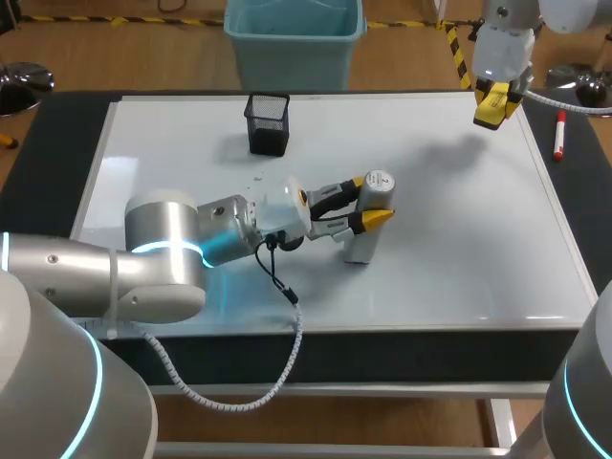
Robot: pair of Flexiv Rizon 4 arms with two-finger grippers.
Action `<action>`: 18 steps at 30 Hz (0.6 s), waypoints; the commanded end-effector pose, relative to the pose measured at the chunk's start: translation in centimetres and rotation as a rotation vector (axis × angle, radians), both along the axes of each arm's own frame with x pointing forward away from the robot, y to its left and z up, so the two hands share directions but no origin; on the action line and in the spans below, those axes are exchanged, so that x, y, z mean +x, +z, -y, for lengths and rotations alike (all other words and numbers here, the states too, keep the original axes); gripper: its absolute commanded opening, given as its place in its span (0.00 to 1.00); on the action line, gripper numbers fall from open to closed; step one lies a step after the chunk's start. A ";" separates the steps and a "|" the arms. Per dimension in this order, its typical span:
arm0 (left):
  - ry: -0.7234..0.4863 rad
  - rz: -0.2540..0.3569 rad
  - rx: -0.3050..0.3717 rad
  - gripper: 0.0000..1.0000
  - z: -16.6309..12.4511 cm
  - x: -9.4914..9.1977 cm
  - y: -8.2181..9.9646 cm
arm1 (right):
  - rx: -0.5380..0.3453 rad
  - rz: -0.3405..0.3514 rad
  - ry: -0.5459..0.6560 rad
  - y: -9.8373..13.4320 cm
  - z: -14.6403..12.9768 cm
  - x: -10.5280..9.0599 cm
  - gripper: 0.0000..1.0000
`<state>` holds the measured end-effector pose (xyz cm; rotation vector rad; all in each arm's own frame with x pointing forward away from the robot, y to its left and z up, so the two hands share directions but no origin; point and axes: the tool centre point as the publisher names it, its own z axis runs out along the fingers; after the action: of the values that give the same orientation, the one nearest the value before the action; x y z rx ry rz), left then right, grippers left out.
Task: Pick up the inspection probe, press it on each red-marked spot on the whiteboard one by one, put down the probe, pick up the eraser, and wipe off all the red marks.
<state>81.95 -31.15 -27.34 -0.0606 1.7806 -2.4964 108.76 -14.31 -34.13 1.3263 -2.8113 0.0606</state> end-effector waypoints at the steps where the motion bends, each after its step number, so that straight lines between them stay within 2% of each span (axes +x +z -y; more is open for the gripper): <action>1: -0.003 -0.011 0.032 0.00 -0.3 -0.1 0.2 | -0.003 0.000 0.002 0.1 0.1 0.0 0.00; 18: -0.003 -0.009 0.056 0.00 -1.0 -0.7 0.4 | -0.003 0.000 0.002 0.1 0.1 0.0 0.00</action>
<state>81.40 -30.27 -27.23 -0.0609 1.8506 -2.4566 108.76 -14.32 -34.13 1.3261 -2.8113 0.0606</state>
